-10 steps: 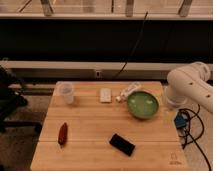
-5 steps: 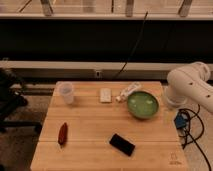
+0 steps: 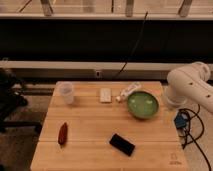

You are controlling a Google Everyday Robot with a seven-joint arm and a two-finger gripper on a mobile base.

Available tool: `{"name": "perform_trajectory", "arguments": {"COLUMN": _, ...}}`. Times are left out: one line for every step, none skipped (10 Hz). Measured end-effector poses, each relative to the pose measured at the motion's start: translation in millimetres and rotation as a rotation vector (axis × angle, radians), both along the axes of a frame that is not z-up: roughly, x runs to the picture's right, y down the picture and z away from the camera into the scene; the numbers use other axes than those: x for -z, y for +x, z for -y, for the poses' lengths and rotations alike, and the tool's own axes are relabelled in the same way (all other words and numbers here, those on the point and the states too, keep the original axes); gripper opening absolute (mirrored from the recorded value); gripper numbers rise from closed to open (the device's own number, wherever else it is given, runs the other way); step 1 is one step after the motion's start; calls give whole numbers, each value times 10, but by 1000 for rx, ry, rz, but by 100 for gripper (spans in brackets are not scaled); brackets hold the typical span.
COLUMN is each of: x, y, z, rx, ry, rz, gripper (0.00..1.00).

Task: Push the eraser across the table

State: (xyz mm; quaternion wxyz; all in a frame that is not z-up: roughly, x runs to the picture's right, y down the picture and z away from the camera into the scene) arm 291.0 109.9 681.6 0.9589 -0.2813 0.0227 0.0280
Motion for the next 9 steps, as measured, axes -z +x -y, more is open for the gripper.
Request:
{"name": "perform_trajectory", "arguments": {"x": 0, "y": 0, "z": 0, "rx": 0, "ry": 0, "rz": 0, "gripper": 80}}
{"name": "perform_trajectory", "arguments": {"x": 0, "y": 0, "z": 0, "rx": 0, "ry": 0, "rz": 0, "gripper": 80}}
{"name": "perform_trajectory", "arguments": {"x": 0, "y": 0, "z": 0, "rx": 0, "ry": 0, "rz": 0, "gripper": 80}}
{"name": "perform_trajectory", "arguments": {"x": 0, "y": -4, "z": -38, "rx": 7, "ry": -1, "rz": -1, "gripper": 80}}
{"name": "perform_trajectory", "arguments": {"x": -9, "y": -29, "z": -148, "rx": 21, "ry": 1, "rz": 2, "gripper": 80}}
{"name": "perform_trajectory", "arguments": {"x": -24, "y": -43, "z": -309, "rx": 34, "ry": 1, "rz": 2, "gripper": 80}}
{"name": "perform_trajectory", "arguments": {"x": -39, "y": -51, "z": -425, "rx": 43, "ry": 2, "rz": 2, "gripper": 80}}
{"name": "perform_trajectory", "arguments": {"x": -51, "y": -67, "z": -495, "rx": 53, "ry": 1, "rz": 4, "gripper": 80}}
{"name": "perform_trajectory", "arguments": {"x": -57, "y": -92, "z": -513, "rx": 62, "ry": 2, "rz": 8, "gripper": 80}}
